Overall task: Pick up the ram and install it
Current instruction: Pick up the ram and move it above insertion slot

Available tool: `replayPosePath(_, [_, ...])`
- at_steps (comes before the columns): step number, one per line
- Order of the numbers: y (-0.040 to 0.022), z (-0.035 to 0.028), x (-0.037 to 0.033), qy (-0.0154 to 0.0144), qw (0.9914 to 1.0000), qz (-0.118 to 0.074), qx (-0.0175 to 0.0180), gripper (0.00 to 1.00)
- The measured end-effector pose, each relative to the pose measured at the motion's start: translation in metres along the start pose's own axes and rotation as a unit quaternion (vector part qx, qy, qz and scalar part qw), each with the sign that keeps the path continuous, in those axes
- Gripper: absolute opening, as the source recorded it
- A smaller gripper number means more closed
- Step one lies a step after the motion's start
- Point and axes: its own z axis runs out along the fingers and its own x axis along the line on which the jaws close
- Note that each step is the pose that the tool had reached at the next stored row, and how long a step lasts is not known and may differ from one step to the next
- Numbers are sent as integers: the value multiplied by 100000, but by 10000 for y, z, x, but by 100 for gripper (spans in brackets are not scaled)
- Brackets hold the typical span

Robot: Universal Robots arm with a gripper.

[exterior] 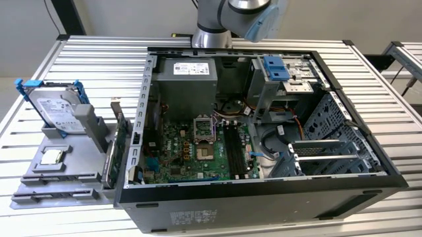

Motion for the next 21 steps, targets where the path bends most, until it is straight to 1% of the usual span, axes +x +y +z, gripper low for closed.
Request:
replayPosePath(3, [0,0,0,129,99963,-2723,-18,0])
replayPosePath(6, [0,0,0,256,99853,-5414,-22,0])
replayPosePath(9, [0,0,0,381,99666,-8155,-17,0])
replayPosePath(11, [0,0,0,464,99506,-9917,-1,0])
replayPosePath(14, [-1,0,0,586,99198,-12628,20,0])
replayPosePath(17, [0,0,0,699,98813,-15349,23,0])
replayPosePath(19, [0,0,0,770,98520,-17123,16,0])
replayPosePath(21, [0,1,0,830,98192,-18913,-13,0])
